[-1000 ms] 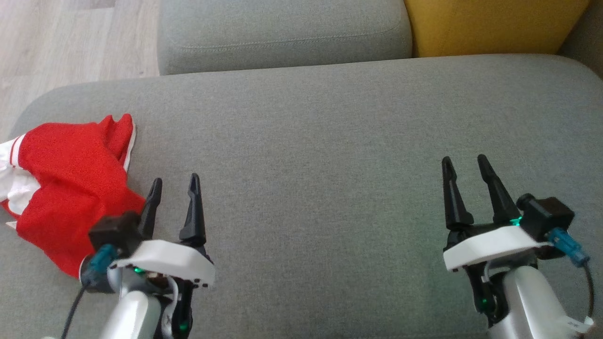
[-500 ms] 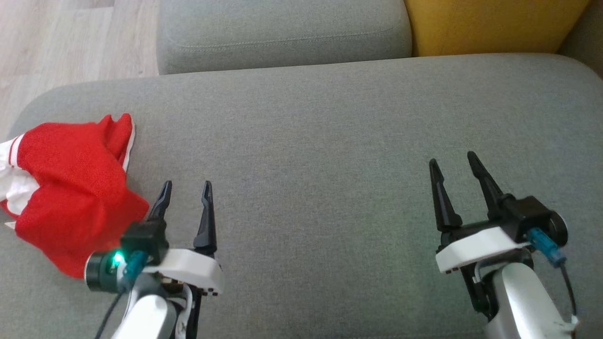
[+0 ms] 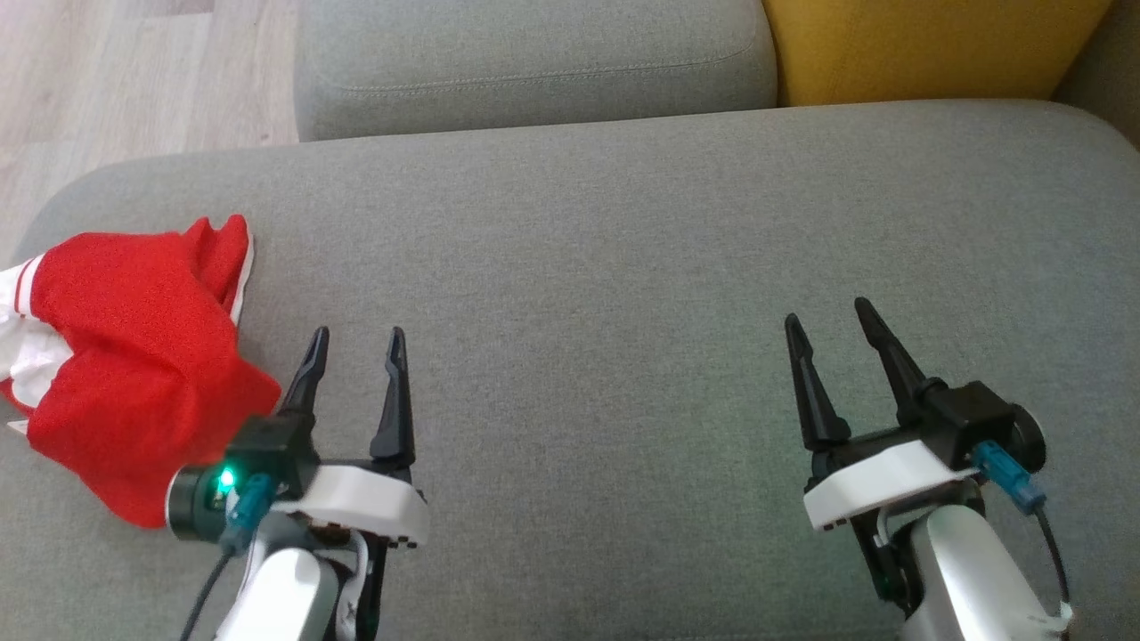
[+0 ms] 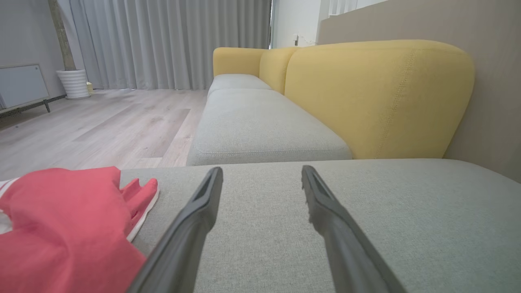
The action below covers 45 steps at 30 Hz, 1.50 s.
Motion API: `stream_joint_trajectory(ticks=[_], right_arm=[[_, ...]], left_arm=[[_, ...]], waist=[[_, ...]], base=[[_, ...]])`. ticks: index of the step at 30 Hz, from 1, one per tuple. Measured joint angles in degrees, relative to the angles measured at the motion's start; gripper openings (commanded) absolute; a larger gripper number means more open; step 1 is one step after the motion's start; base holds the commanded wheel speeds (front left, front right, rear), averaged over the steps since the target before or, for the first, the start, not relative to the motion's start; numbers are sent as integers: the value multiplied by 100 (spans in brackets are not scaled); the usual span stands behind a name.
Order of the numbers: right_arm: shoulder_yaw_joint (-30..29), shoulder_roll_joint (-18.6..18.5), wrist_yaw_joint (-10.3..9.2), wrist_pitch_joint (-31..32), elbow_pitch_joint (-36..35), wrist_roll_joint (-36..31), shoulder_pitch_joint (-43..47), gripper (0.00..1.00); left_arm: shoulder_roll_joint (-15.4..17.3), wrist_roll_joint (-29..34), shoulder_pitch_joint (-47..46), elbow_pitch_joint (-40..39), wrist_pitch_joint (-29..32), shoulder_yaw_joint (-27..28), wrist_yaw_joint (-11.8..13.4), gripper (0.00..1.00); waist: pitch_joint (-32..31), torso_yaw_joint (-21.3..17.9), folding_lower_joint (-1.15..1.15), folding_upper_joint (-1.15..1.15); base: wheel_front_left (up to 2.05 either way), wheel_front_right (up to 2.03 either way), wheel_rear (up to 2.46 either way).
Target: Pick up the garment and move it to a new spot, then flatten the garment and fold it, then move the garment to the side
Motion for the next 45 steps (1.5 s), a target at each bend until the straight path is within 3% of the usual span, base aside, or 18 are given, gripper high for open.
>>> stream_joint_trajectory(ticks=[10, 26, 35, 45], right_arm=[[63, -5, 0, 3, 300, 892, -2, 100], [-5, -8, 0, -48, 487, 898, -4, 100], [207, -10, 0, -47, 495, 901, 1, 100], [505, -11, 0, -41, 538, 1015, 12, 100]], left_arm=[[-350, 196, 155, 598, -133, 568, -572, 100], [-643, 609, 149, 881, -133, 916, -891, 100], [-680, 786, 153, 878, -133, 1093, -936, 100], [-700, 872, 271, 724, -133, 1334, -944, 100]], waist=[[-42, -28, 0, 0], [-67, 111, 0, 0], [-96, 740, 0, 0], [-123, 1825, 0, 0]], base=[[0, 0, 0], [0, 0, 0], [0, 0, 0], [0, 0, 0]])
